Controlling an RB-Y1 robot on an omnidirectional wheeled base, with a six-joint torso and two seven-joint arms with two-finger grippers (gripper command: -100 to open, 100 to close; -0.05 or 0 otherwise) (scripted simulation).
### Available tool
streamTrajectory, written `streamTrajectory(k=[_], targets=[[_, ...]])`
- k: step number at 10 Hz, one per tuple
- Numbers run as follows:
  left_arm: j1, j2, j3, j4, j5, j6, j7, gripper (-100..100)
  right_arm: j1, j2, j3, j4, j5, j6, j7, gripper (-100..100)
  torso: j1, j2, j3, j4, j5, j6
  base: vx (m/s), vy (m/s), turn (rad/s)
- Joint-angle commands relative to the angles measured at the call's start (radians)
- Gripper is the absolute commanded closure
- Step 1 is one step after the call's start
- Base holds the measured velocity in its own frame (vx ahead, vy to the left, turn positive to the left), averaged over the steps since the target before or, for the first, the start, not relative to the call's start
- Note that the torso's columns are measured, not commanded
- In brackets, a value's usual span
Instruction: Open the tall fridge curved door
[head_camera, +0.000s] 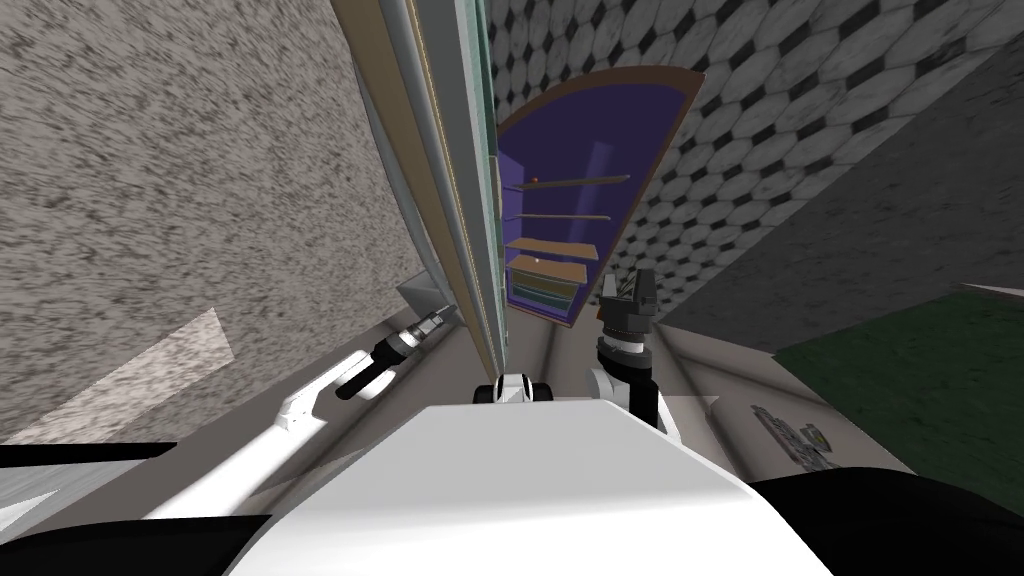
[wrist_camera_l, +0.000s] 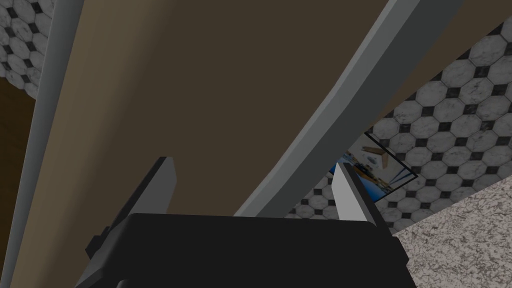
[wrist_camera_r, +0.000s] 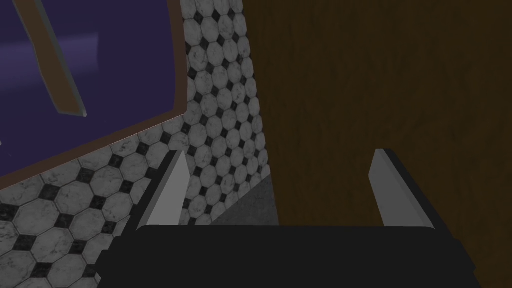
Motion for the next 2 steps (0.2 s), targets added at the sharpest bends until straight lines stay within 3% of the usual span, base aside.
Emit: streamTrajectory(k=[1, 2], targets=[[0.0, 0.0, 0.0, 0.0, 0.0, 0.0, 0.0, 0, 0.0, 0.0, 0.0, 0.0, 0.0, 0.0, 0.0, 0, 0.0, 0.0, 0.0, 0.0, 0.0, 0.0, 0.0, 0.0, 0.0], [0.0, 0.0, 0.0, 0.0, 0.0, 0.0, 0.0, 0, 0.0, 0.0, 0.0, 0.0, 0.0, 0.0, 0.0, 0, 0.0, 0.0, 0.0, 0.0, 0.0, 0.0, 0.0, 0.0, 0.0]])
